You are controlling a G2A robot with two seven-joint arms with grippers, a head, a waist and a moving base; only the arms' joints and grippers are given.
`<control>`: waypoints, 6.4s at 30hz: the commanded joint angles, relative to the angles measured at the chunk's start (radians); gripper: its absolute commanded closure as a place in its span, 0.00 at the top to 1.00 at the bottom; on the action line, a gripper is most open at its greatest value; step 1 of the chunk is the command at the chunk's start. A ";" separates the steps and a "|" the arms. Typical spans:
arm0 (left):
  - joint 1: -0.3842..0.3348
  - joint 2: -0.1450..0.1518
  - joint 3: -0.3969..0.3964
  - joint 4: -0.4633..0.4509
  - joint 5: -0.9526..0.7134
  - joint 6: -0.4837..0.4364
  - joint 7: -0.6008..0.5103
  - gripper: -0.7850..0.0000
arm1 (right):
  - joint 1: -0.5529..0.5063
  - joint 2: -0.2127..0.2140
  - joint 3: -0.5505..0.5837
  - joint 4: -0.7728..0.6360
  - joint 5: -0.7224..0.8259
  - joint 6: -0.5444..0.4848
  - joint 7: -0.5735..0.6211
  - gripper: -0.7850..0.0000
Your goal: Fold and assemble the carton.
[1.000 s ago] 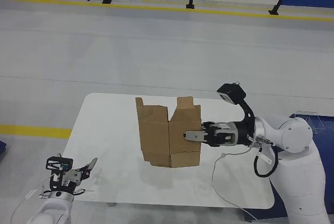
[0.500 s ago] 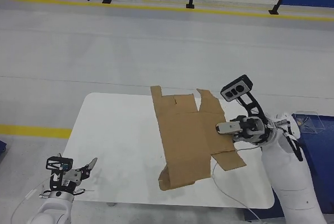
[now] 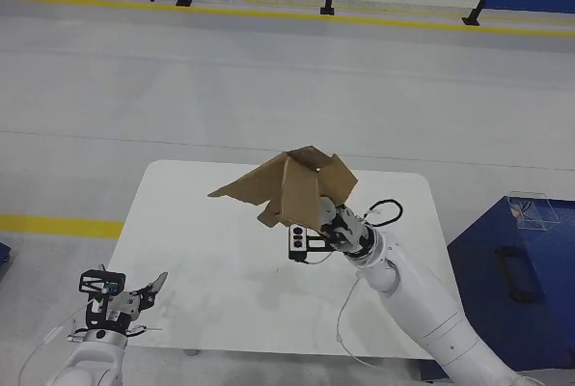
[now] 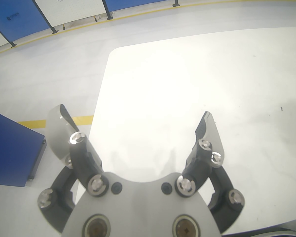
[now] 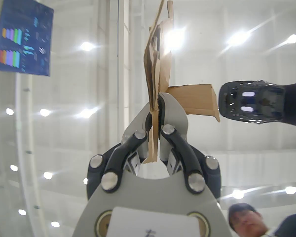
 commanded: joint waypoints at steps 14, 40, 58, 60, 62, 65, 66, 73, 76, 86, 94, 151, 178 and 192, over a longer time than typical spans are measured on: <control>0.000 0.000 0.000 0.000 0.000 0.000 0.000 1.00 | 0.054 0.006 -0.113 0.025 0.233 -0.004 -0.073 0.00; 0.000 0.000 0.000 0.000 0.000 0.000 0.000 1.00 | 0.074 0.108 0.343 0.034 -1.164 -1.222 0.662 0.00; 0.000 0.000 0.000 0.000 0.000 0.000 0.000 1.00 | -0.188 0.104 0.415 -0.235 -1.486 -1.611 0.501 0.00; 0.000 0.000 0.000 0.000 0.000 0.000 0.000 1.00 | -0.188 0.104 0.415 -0.235 -1.486 -1.611 0.501 0.00; 0.000 0.000 0.000 0.000 0.000 0.000 0.000 1.00 | -0.188 0.104 0.415 -0.235 -1.486 -1.611 0.501 0.00; 0.000 0.000 0.000 0.000 0.000 0.000 0.000 1.00 | -0.188 0.104 0.415 -0.235 -1.486 -1.611 0.501 0.00; 0.000 0.000 0.000 0.000 0.000 0.000 0.000 1.00 | -0.188 0.104 0.415 -0.235 -1.486 -1.611 0.501 0.00; 0.000 0.000 0.000 0.000 0.000 0.000 0.000 1.00 | -0.198 0.124 0.567 -0.332 -1.804 -1.728 0.384 0.00; 0.000 0.000 0.000 0.000 0.000 0.000 0.000 1.00 | -0.232 0.138 0.728 -0.442 -2.145 -1.809 0.253 0.00; 0.000 0.000 0.000 0.000 0.000 0.000 0.000 1.00 | -0.475 0.107 1.010 -0.914 -3.173 -1.824 -0.378 0.00; 0.000 0.000 0.000 0.000 0.000 0.000 0.000 1.00 | -0.535 0.104 0.920 -1.038 -3.896 -1.863 -0.702 0.00; 0.000 0.000 0.000 0.000 0.000 0.000 0.000 1.00 | -0.359 0.211 0.347 -0.520 -1.950 -1.837 0.134 0.00; 0.000 0.000 0.000 0.000 0.000 0.000 0.000 1.00 | -0.399 0.190 0.360 -0.444 -0.396 -0.890 0.455 0.00; 0.000 0.000 0.000 0.000 0.000 0.000 0.000 1.00 | -0.356 0.089 -0.020 -0.171 0.303 -0.287 -0.050 0.00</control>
